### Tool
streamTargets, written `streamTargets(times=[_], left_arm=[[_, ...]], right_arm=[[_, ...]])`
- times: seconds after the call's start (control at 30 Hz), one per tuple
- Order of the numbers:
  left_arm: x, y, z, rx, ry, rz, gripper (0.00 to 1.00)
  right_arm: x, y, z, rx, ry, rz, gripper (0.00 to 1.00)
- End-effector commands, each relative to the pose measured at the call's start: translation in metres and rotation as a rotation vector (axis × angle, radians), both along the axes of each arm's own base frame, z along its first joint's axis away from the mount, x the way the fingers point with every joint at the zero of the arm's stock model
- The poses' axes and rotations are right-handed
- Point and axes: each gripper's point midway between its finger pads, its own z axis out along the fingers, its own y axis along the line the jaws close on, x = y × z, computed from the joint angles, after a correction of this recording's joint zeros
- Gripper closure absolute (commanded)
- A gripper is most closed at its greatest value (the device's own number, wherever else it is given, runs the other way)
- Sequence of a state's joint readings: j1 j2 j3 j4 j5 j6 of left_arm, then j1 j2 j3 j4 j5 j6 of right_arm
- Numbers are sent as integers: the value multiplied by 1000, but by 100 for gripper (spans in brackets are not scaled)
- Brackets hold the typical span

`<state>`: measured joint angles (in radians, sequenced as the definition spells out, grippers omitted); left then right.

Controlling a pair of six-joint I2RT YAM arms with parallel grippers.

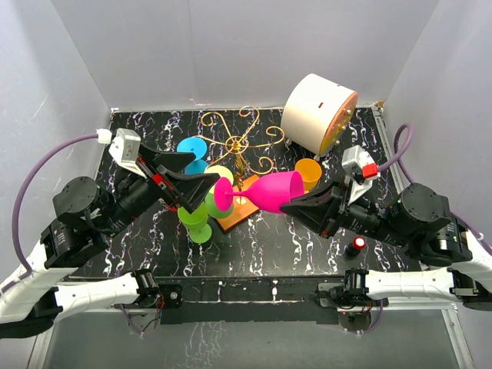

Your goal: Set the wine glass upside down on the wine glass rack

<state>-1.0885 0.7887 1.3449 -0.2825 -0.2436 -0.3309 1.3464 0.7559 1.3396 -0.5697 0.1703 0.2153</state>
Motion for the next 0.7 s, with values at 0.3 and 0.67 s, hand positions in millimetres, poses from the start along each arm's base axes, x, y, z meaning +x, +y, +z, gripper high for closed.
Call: streamTargets(times=[0.3,0.67], left_arm=[[-17,17,53,-261,-91,-40,1],[23,-4,68,-574,303,76,12]], right_arm=[[55,8,82,280,-124,-298,100],[84,40,94,381,-148,-437,100]])
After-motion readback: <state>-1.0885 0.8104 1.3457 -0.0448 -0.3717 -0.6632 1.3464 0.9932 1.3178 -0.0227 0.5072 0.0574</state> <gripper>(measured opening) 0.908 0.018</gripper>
